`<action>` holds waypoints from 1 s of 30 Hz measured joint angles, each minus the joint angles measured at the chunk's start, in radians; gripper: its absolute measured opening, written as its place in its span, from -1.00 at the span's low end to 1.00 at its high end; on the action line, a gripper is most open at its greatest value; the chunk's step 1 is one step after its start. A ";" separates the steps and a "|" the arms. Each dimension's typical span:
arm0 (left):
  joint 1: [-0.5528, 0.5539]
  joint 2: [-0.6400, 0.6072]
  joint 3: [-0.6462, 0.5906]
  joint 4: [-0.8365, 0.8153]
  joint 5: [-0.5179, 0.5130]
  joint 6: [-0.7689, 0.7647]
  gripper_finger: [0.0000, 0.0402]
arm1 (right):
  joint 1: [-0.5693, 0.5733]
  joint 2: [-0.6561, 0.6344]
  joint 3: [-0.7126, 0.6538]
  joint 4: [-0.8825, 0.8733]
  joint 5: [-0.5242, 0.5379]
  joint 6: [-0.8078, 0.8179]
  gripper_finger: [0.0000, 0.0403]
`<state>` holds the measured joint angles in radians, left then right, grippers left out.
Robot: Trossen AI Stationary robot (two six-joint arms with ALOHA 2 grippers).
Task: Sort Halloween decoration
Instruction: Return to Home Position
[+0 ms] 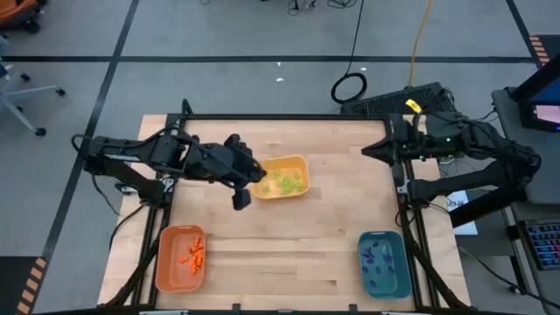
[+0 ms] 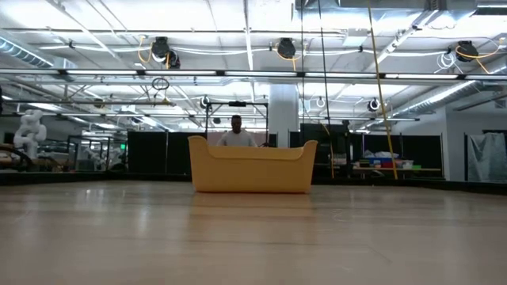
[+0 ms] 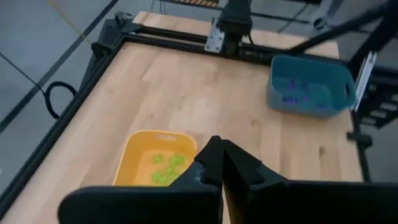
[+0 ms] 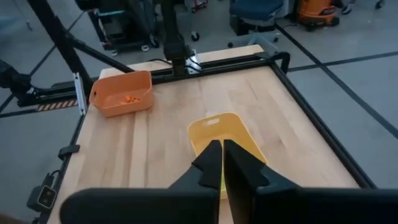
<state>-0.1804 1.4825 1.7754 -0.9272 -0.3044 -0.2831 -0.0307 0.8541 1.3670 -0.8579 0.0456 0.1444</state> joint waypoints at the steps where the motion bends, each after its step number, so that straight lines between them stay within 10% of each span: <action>1: -0.001 -0.022 -0.034 0.017 0.005 0.021 -0.98 | 0.000 -0.009 0.000 -0.008 0.011 0.001 -0.98; 9: -0.003 -0.292 -0.421 0.258 0.095 0.115 -0.99 | 0.000 -0.057 -0.095 0.094 0.037 -0.007 -1.00; 18: 0.031 -0.635 -0.930 0.531 0.065 0.116 -0.99 | 0.000 -0.118 -0.548 0.469 0.063 -0.039 -1.00; 30: 0.019 -0.732 -1.409 1.000 0.012 0.138 -1.00 | 0.000 -0.125 -0.994 0.947 0.062 -0.196 -1.00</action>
<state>-0.1611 0.7502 0.3665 0.0723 -0.2920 -0.1450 -0.0307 0.7292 0.3728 0.0890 0.1078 -0.0515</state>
